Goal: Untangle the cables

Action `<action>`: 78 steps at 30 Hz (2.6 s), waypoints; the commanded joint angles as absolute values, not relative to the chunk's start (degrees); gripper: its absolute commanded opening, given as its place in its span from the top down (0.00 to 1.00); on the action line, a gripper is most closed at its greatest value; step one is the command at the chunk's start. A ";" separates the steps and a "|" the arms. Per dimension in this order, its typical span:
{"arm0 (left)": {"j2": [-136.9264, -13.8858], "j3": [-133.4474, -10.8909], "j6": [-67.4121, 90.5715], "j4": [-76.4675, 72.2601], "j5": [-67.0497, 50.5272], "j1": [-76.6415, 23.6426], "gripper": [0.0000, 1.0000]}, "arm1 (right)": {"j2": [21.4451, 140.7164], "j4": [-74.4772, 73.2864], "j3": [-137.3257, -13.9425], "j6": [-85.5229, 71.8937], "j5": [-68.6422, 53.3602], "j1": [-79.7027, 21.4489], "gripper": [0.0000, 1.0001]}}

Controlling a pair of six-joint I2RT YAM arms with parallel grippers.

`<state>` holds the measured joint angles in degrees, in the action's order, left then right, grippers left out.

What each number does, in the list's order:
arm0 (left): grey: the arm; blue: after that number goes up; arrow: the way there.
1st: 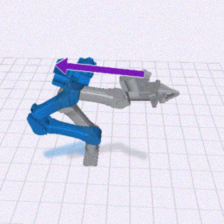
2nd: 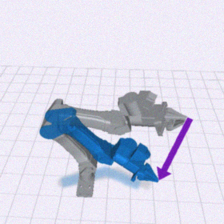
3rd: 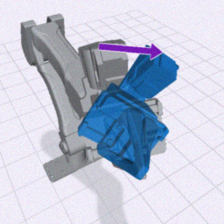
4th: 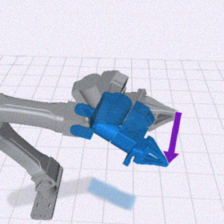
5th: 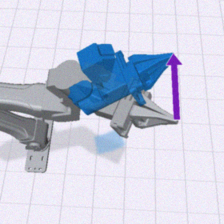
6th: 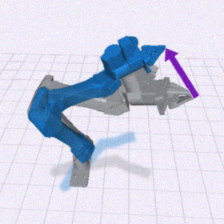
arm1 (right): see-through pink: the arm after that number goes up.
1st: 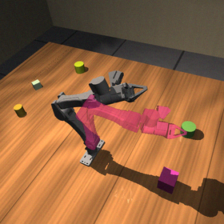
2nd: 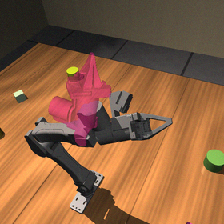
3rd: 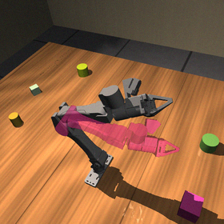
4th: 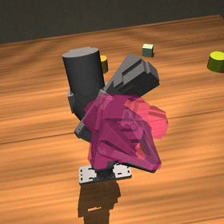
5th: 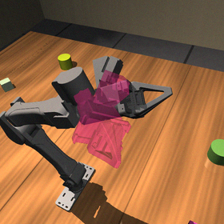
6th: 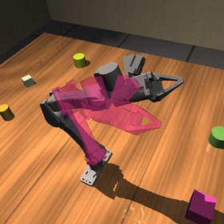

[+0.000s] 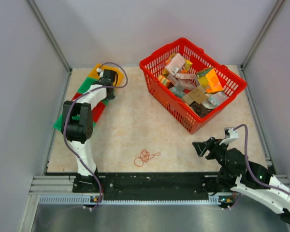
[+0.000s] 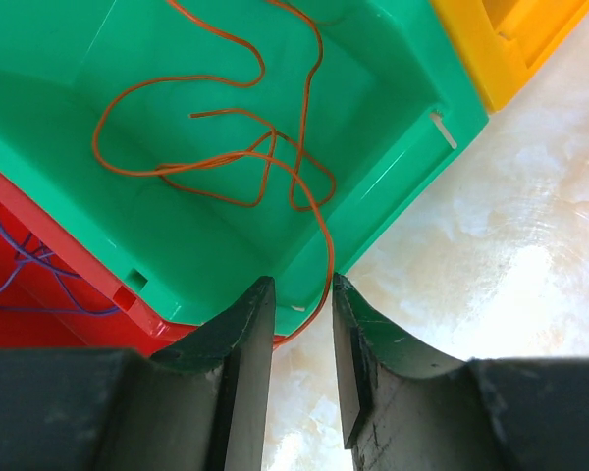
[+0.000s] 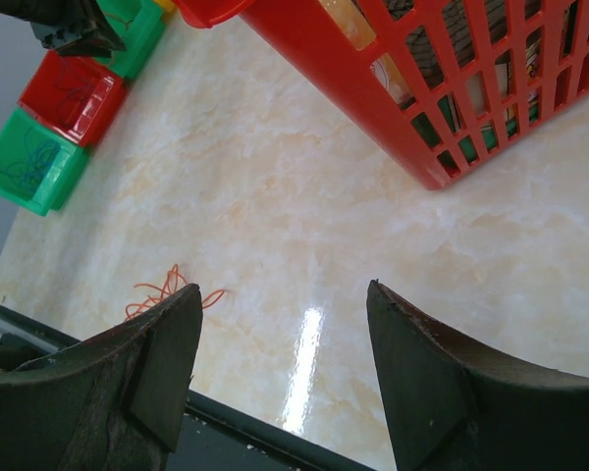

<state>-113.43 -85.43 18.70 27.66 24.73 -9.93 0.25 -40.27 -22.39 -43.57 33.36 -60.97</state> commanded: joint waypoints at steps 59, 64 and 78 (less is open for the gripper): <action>-70.39 -36.47 21.01 6.85 -15.66 -52.28 0.48 | 33.23 -0.53 -15.74 -32.17 -2.90 -61.35 0.24; -79.70 -41.48 19.08 9.49 -14.51 -56.33 0.60 | 29.80 -4.65 -15.21 -34.45 1.91 -61.35 0.23; -69.35 -46.93 23.98 4.31 -20.56 -57.22 1.00 | 16.88 -5.63 -9.84 -38.15 4.49 -61.35 0.19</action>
<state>-74.28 -42.78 21.10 10.37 -16.97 -57.17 19.16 -8.40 -9.45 -38.76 4.89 -61.01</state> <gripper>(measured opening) 0.012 0.798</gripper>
